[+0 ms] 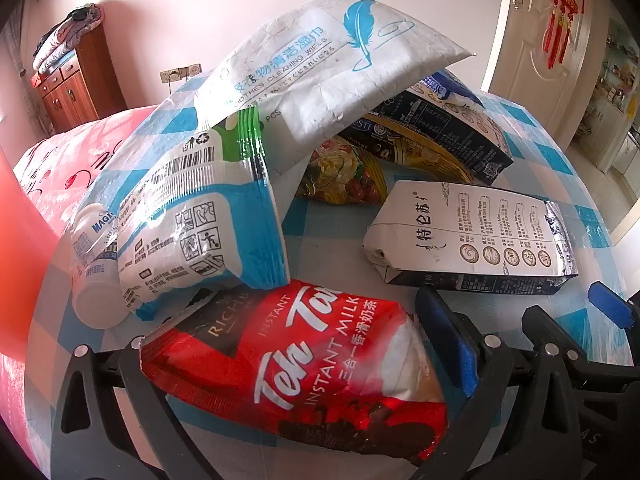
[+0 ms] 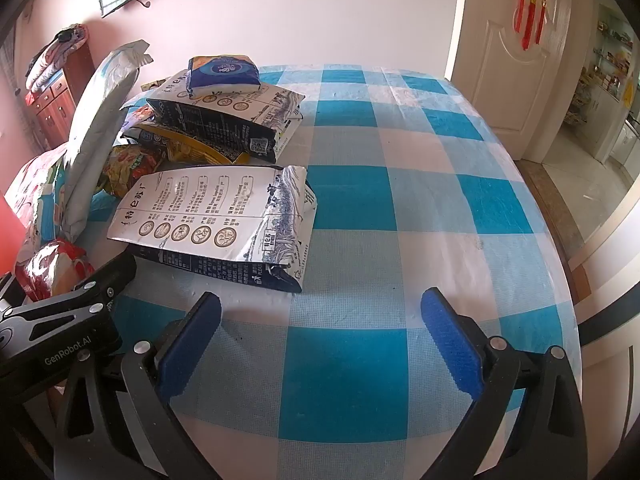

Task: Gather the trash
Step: 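Move both tools toward the packets on the checked table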

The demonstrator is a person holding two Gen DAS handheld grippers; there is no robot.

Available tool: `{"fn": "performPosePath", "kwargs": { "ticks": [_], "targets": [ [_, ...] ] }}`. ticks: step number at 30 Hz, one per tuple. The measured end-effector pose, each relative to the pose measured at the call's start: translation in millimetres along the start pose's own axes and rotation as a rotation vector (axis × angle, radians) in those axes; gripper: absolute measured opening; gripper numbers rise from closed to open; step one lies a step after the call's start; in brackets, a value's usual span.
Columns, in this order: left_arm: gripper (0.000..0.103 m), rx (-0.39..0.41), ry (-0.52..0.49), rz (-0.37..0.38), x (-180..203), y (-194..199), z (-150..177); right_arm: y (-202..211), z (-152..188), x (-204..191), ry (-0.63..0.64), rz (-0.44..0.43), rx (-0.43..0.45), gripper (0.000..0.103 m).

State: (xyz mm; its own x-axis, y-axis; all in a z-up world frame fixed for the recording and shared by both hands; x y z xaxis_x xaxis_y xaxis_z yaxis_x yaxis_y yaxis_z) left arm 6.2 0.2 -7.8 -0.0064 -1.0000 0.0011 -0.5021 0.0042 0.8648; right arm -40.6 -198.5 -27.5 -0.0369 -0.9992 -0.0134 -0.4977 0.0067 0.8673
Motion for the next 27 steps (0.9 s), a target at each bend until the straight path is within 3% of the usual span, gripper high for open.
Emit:
{"fn": "performPosePath", "kwargs": {
  "ticks": [17,27],
  "targets": [
    [0.099,-0.002,-0.005,-0.003,-1.0,1.2,1.0,-4.5,2.1,-1.5,0.008,0.023,-0.007,0.099],
    [0.099,-0.007,-0.065,0.029,-6.1,13.6,14.3,7.4,16.4,-2.5,0.016,0.022,-0.012,0.099]
  ]
}}
Point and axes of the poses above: each gripper's, at about its wrist camera, not at the fingertips, and y roughly against the way its jaws point, x to its right, z to its underside, the point moved 1 cm from there along -y, roughly the way its jaws point, and after that the axes turned 8 degrees about -x, right-handed, at the moved point
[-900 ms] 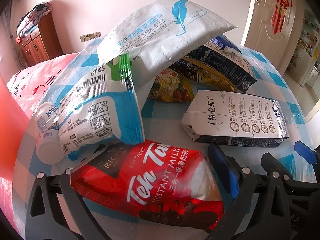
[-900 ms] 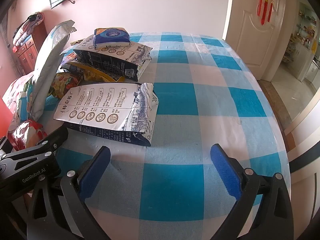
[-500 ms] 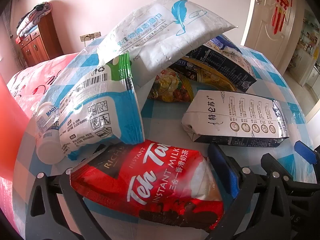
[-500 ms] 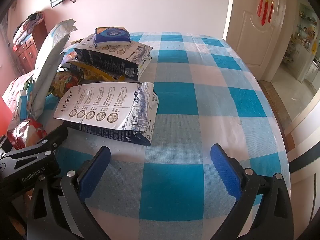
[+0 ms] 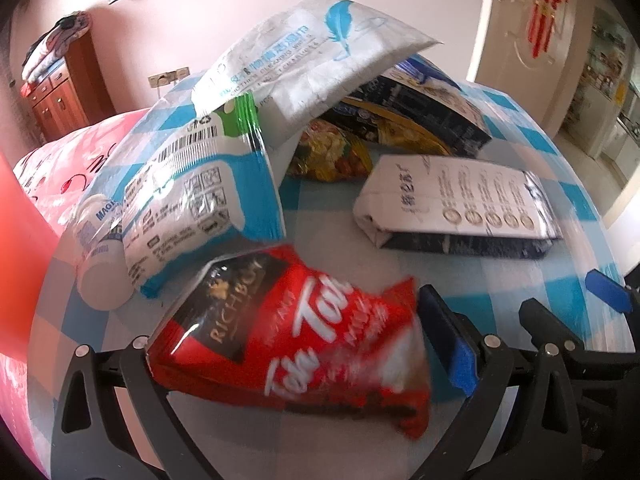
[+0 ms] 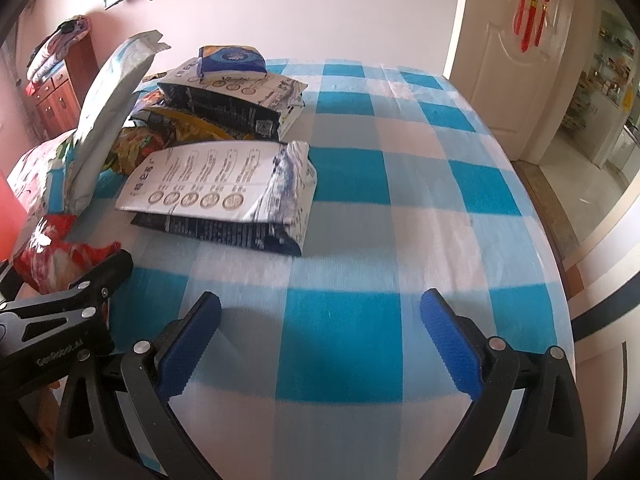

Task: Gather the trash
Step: 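Move both tools toward the packets on the checked table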

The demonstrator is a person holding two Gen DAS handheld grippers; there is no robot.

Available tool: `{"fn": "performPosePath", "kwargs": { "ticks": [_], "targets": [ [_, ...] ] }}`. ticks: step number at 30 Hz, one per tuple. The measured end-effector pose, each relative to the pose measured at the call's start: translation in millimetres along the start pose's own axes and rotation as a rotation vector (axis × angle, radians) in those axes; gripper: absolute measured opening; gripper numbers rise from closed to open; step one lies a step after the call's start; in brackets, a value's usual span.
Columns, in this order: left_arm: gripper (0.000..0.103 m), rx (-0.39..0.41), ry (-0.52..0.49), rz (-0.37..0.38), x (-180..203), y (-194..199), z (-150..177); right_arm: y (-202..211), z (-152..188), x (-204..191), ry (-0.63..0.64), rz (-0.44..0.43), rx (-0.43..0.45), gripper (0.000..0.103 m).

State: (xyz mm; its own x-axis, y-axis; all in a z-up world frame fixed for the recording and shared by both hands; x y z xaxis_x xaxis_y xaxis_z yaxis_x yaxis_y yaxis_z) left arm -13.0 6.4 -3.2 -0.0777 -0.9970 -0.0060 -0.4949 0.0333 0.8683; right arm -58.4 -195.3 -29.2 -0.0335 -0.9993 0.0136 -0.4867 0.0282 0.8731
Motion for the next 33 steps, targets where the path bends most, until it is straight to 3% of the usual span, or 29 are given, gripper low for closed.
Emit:
{"fn": "performPosePath", "kwargs": {
  "ticks": [6,11,21,28,33],
  "targets": [
    [0.099,0.011,-0.010,0.035,7.3,10.2,18.3,19.6,23.7,5.6,-0.054,-0.048,0.030,0.099],
    [0.099,0.044,-0.013,0.042,3.2,30.3,35.9,44.6,37.1,8.8,-0.077,-0.036,0.091,0.099],
    [0.099,0.201,-0.021,0.041,-13.3,101.0,49.4,114.6,47.1,5.5,-0.105,-0.019,0.300,0.099],
    [0.099,0.264,-0.003,0.037,-25.5,126.3,48.1,155.2,54.5,-9.3,-0.077,-0.003,0.412,0.099],
    [0.099,0.299,0.003,0.049,-34.2,146.3,54.2,179.7,64.4,-17.3,-0.032,-0.064,0.492,0.099]
  ]
}}
Point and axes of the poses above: each gripper's, at about its wrist camera, not at the fingertips, and y roughly against the way its jaws point, x to its right, z to its underside, the point moved 1 cm from there along -y, roughly the way its jaws point, and after that the axes turned 8 degrees about -x, right-handed, at the moved point
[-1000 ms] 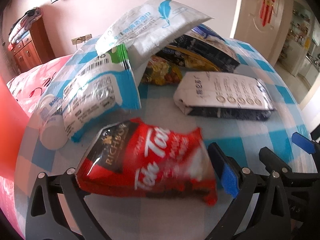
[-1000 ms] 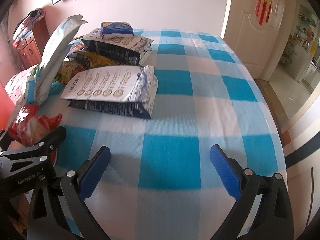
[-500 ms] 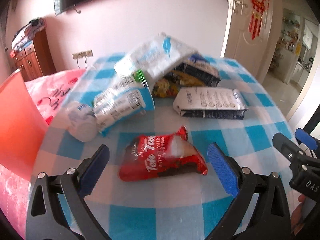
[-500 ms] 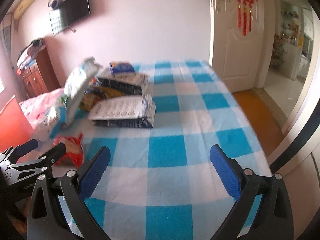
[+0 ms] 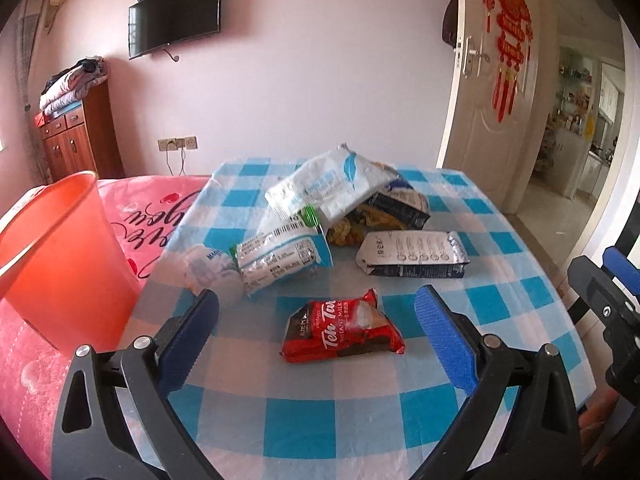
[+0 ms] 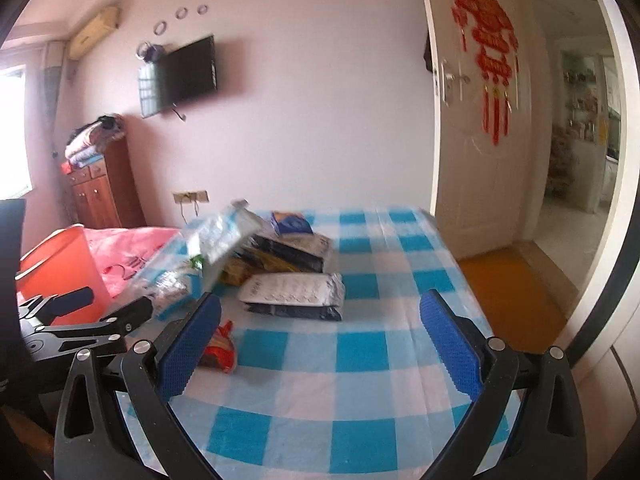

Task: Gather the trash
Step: 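Move both tools toward the packets on the checked table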

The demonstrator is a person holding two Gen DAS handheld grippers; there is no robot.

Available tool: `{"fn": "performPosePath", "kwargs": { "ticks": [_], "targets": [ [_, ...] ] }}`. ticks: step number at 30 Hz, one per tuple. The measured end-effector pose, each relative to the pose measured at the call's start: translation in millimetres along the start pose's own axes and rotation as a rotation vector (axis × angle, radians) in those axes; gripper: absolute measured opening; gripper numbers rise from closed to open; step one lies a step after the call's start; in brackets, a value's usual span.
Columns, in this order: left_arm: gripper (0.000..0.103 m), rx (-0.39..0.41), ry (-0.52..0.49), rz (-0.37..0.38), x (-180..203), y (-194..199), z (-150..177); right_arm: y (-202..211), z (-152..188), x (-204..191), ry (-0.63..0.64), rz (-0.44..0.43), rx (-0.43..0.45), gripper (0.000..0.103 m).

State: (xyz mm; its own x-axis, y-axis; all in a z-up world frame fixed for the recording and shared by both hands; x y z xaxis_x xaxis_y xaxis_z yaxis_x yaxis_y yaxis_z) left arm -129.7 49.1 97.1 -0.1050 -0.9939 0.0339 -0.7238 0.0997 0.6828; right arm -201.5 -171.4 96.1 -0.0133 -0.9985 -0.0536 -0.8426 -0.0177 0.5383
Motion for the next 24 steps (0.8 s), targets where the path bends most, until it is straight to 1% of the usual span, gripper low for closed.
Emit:
{"fn": "performPosePath", "kwargs": {
  "ticks": [2,6,17,24],
  "targets": [
    [0.099,0.011,-0.002,-0.001,-2.6,6.6,-0.5,7.5,-1.6,-5.9,0.017,-0.006,0.003,0.099],
    [0.099,0.047,0.007,-0.004,-9.9,21.8,-0.4,20.3,-1.5,-11.1,0.010,-0.032,0.012,0.099],
    [0.099,0.090,0.030,-0.006,-21.8,42.9,-4.6,45.6,-7.2,-16.3,0.010,-0.012,0.050,0.099],
    [0.099,0.106,0.032,-0.023,-22.4,49.8,-5.7,43.2,-11.3,-17.9,0.027,0.014,0.033,0.099]
  ]
}}
Point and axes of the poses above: each gripper's, at about its wrist camera, not at the fingertips, and y roughly against the way its jaws point, x to its right, z to its underside, the point moved 1 cm from there along -y, roughly the way its jaws point, and after that the axes turned 8 degrees about -x, right-handed, at the moved point
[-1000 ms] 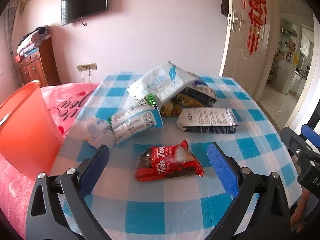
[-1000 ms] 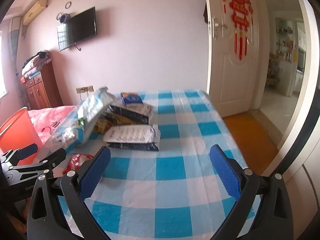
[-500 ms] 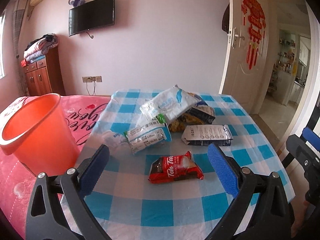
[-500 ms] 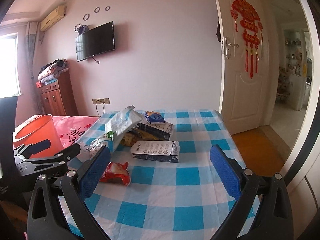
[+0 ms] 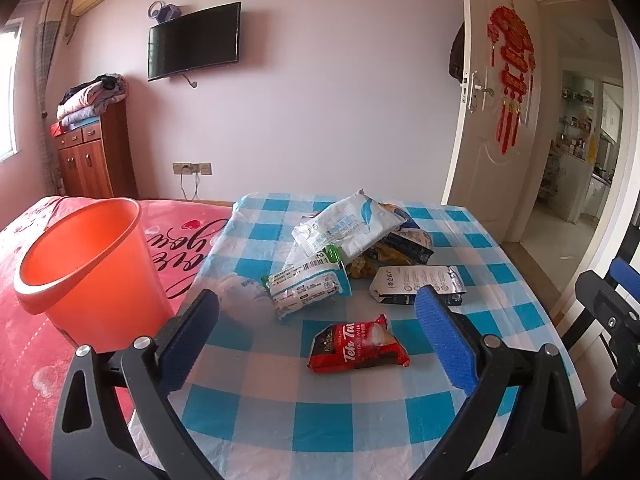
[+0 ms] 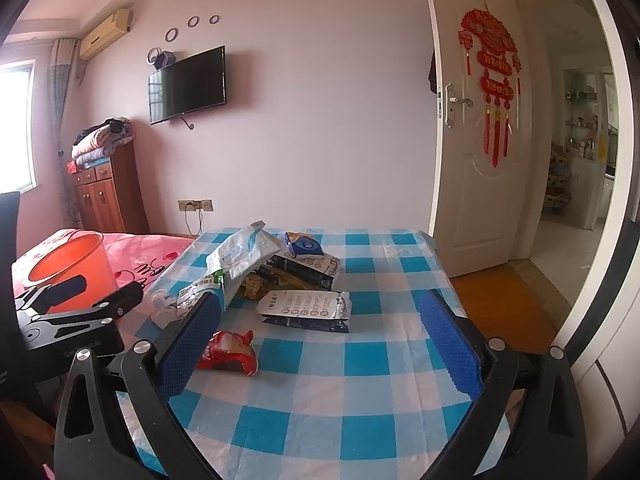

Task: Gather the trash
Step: 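Move both tools toward the packets on the checked table, then grasp the red Teh Tarik packet with the right tool while the left grasps the white bag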

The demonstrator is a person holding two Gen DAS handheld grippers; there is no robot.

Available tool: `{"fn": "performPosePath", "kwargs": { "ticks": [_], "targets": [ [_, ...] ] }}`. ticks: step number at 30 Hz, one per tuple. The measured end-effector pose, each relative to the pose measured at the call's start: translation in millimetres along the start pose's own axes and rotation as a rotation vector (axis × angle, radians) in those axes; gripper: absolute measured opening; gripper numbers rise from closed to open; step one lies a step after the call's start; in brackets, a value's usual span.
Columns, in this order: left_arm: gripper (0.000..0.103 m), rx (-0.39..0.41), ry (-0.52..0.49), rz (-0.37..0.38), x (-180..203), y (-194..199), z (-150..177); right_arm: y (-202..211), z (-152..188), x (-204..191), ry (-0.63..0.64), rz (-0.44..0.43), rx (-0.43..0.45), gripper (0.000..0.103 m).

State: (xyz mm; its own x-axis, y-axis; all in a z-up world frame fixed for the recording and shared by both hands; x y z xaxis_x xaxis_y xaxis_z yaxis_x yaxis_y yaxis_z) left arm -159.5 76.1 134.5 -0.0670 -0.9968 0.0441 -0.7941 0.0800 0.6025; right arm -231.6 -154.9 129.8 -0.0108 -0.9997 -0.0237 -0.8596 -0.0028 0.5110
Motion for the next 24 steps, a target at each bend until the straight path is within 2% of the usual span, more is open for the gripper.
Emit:
{"fn": "performPosePath", "kwargs": {
  "ticks": [11,24],
  "targets": [
    [0.099,-0.022,0.002,-0.029,-2.4,-6.0,2.6,-18.7,0.8,10.8,-0.026,-0.014,-0.062,0.099],
    [0.099,-0.097,0.037,-0.022,-12.3,-32.3,12.0,-57.9,11.8,19.7,0.004,-0.040,-0.138,0.099]
  ]
}}
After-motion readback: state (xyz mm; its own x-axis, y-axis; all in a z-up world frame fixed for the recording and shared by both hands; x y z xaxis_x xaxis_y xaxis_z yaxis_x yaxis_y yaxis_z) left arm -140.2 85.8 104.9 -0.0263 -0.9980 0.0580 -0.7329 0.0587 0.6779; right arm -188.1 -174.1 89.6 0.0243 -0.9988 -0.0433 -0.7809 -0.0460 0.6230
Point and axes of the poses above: each gripper's, at about its wrist camera, not at the fingertips, and y roughly against the way its jaws point, x to its right, z to its underside, the point moved 1 cm from there along -y, roughly the way its jaws point, and after that the axes turned 8 degrees about -x, right-handed, at the moved point
